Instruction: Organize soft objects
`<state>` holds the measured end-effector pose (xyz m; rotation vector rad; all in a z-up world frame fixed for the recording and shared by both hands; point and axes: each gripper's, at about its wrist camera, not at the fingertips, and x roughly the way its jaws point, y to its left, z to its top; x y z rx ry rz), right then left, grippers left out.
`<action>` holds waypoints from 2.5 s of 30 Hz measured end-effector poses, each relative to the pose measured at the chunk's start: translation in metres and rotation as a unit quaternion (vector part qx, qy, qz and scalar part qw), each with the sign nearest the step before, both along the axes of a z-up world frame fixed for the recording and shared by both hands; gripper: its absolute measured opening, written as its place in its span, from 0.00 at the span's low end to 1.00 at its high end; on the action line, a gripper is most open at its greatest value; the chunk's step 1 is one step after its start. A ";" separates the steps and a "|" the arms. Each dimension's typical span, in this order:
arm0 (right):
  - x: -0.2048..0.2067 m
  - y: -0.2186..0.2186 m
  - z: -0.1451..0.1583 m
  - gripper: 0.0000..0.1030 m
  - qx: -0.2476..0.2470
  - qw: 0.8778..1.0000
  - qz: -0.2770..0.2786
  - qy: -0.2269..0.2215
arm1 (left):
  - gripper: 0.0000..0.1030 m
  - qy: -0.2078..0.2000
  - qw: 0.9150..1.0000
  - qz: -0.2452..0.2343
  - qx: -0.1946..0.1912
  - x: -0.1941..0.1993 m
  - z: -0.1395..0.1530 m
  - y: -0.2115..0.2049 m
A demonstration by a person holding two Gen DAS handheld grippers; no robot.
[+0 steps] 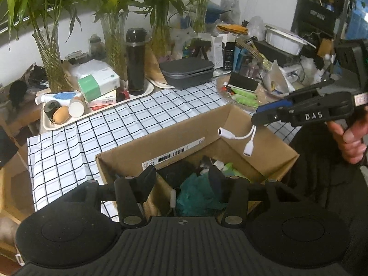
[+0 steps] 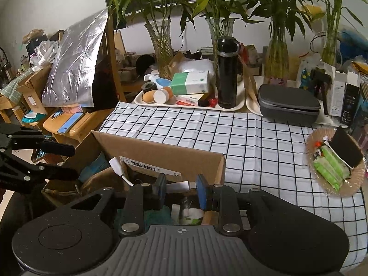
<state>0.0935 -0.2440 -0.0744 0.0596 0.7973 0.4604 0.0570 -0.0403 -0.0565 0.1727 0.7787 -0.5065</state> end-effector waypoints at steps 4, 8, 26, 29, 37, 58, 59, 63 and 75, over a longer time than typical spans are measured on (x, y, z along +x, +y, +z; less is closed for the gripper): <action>0.001 0.002 0.002 0.30 0.000 1.000 0.002 -0.001 | 0.48 -0.001 1.000 0.003 0.009 -0.004 0.000 0.002; 0.006 0.007 0.004 0.30 0.000 1.000 0.007 -0.001 | 0.48 -0.001 1.000 0.011 0.007 -0.006 0.001 0.006; -0.007 0.019 -0.001 1.00 -0.048 0.999 0.006 -0.016 | 0.71 -0.012 0.997 0.075 0.034 -0.021 0.006 0.011; -0.015 0.019 0.001 1.00 -0.057 0.998 0.006 -0.021 | 0.76 -0.010 0.994 0.095 0.043 -0.021 0.007 0.013; -0.030 0.017 0.006 1.00 -0.072 0.997 0.000 -0.026 | 1.00 -0.018 0.989 0.138 0.055 -0.030 0.009 0.011; -0.070 0.025 -0.007 1.00 -0.105 0.992 -0.060 0.022 | 1.00 -0.003 0.981 0.179 0.073 -0.069 -0.006 0.003; -0.072 0.026 -0.009 1.00 -0.108 0.992 -0.061 0.026 | 1.00 0.000 0.981 0.181 0.072 -0.070 -0.007 0.003; -0.076 0.029 -0.012 1.00 -0.109 0.992 -0.060 0.035 | 1.00 0.010 0.979 0.189 0.077 -0.070 -0.011 0.005; -0.076 0.032 -0.016 1.00 -0.111 0.991 -0.058 0.045 | 1.00 0.019 0.977 0.197 0.076 -0.069 -0.011 0.008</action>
